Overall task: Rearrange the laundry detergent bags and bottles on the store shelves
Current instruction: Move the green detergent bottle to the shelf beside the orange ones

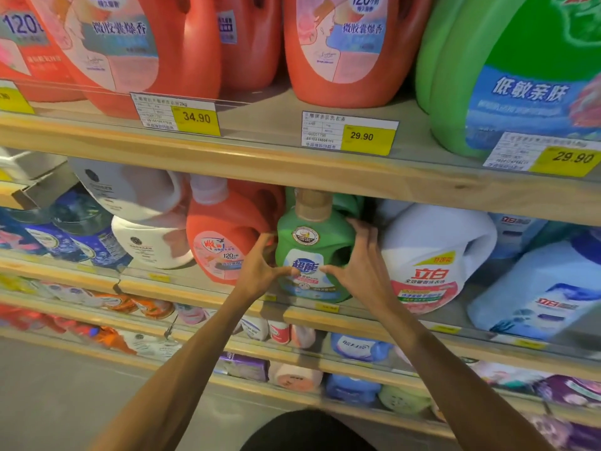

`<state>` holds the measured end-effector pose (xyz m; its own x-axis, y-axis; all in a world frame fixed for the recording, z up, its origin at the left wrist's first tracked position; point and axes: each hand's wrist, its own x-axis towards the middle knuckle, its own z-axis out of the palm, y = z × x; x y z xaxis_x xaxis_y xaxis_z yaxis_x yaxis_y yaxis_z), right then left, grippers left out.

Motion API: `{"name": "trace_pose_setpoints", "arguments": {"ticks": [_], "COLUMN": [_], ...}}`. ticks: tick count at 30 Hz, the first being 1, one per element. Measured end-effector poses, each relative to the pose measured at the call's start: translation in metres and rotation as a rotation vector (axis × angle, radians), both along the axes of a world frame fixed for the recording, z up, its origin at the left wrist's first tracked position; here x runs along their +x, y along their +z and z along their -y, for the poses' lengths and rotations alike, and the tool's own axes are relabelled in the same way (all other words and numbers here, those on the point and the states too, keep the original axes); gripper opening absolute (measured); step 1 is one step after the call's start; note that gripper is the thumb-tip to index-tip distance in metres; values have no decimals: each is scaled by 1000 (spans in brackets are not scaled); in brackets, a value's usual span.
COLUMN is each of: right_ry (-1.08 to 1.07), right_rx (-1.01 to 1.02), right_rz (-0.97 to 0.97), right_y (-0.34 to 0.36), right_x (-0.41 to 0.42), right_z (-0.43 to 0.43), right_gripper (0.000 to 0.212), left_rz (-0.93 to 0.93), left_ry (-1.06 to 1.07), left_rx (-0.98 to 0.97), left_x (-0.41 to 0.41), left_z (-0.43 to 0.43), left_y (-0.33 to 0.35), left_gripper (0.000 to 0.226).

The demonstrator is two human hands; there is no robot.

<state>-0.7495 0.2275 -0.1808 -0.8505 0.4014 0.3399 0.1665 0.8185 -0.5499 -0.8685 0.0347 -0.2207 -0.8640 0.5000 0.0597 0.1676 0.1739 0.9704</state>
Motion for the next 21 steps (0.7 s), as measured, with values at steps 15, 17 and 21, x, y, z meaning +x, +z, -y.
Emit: {"name": "trace_pose_setpoints", "arguments": {"ticks": [15, 17, 21], "right_ry": [-17, -10, 35], "right_rx": [57, 47, 70], "right_rz": [56, 48, 42], "right_y": [1, 1, 1], "right_x": [2, 4, 11], "right_z": [5, 4, 3], "right_gripper": [114, 113, 109], "left_rz": [32, 21, -14], "left_ry": [-54, -67, -101], "left_rx": [-52, -71, -112], "left_x": [7, 9, 17], "left_z": [-4, -4, 0], "left_y": [1, 2, 3], "left_gripper": [72, 72, 81]}}
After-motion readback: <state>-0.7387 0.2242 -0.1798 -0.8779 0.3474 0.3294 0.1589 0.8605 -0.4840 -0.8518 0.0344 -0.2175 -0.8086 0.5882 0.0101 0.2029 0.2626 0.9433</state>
